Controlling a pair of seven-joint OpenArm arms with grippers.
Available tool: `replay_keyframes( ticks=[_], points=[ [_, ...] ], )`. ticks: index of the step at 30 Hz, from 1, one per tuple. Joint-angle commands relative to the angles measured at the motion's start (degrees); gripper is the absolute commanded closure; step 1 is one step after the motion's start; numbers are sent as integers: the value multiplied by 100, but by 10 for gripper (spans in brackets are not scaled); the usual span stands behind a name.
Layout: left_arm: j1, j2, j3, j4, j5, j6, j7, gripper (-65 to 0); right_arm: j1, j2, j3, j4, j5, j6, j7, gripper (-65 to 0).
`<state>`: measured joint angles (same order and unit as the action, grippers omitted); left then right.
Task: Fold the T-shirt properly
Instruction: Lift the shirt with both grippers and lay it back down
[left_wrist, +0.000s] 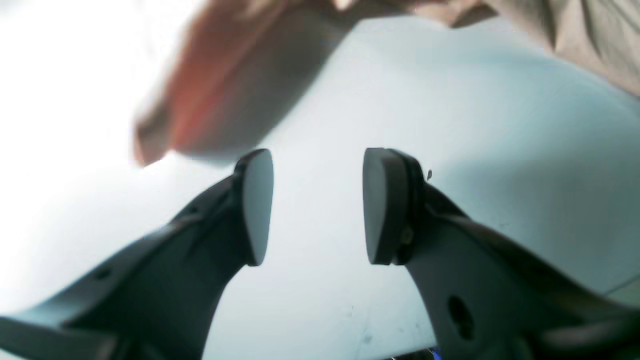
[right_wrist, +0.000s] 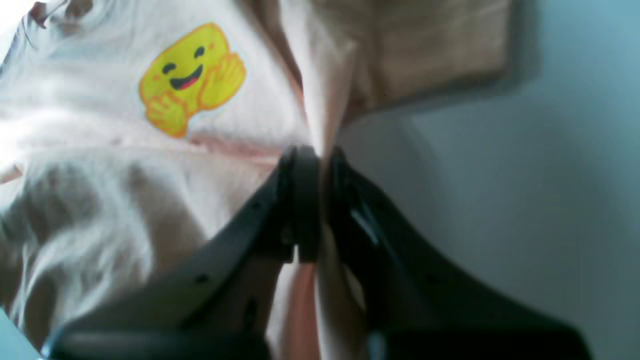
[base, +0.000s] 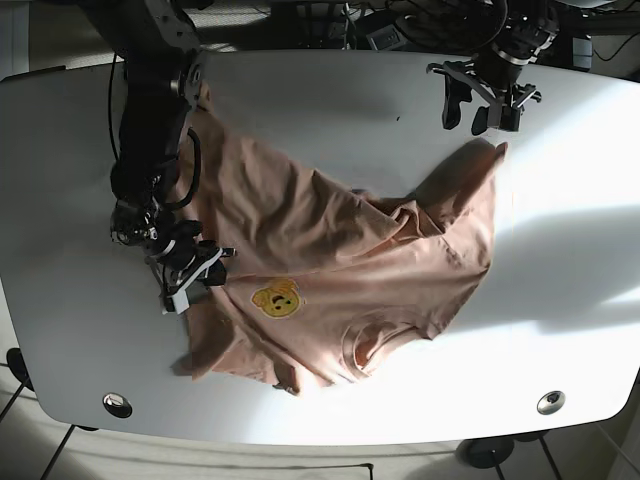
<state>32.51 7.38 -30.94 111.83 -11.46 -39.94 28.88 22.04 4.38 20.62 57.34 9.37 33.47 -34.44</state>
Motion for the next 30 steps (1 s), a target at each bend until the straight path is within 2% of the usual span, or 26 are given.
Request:
replay_keyframes(
  ticks=[1, 4, 7, 9, 11, 13, 16, 17, 22, 26, 30],
  points=[
    [15, 5, 74, 92, -80, -6, -141, -260, -257, 32, 219, 811, 132, 103, -104, -19],
    [15, -21, 558, 92, -80, -6, -141, -260, -1110, 15, 404, 2288, 140, 130, -614, -19],
    [15, -21, 909, 92, -80, -6, -141, -260, -2130, 6, 289, 3853, 677, 130, -860, -21],
    [6, -30, 1085, 92, -80, -6, -141, -260, -2648, 32, -291, 4749, 1143, 68, -1097, -21],
    [-3, -30, 1103, 92, -80, -6, -141, -260, -2701, 6, -739, 5119, 1160, 68, -1185, -21],
    [-108, -30, 1094, 83, -71, -6, -141, -260, -2613, -3, -1223, 5233, 1160, -2, -1159, -21],
    [-337, -30, 1085, -163, -62, -6, -150, -260, -2191, -3, -1627, 5198, 1160, -512, -1167, -21],
    [-548, -30, 1094, -339, 113, -6, -150, -260, -2033, -3, -1706, 5154, 1160, -644, -1167, -21],
    [-1322, -30, 1709, -1218, 1124, -6, -176, -261, -1593, 50, -1671, 4767, 1178, -679, -1159, -21],
    [-1831, -30, 2272, -1737, 1626, -6, -176, -261, -1409, 50, -1671, 4776, 1160, -679, -1185, -21],
    [-2104, -197, 3318, -1895, 1740, 913, -185, -265, -1382, 164, -1662, 4793, 1213, -688, -1185, -21]
  ],
)
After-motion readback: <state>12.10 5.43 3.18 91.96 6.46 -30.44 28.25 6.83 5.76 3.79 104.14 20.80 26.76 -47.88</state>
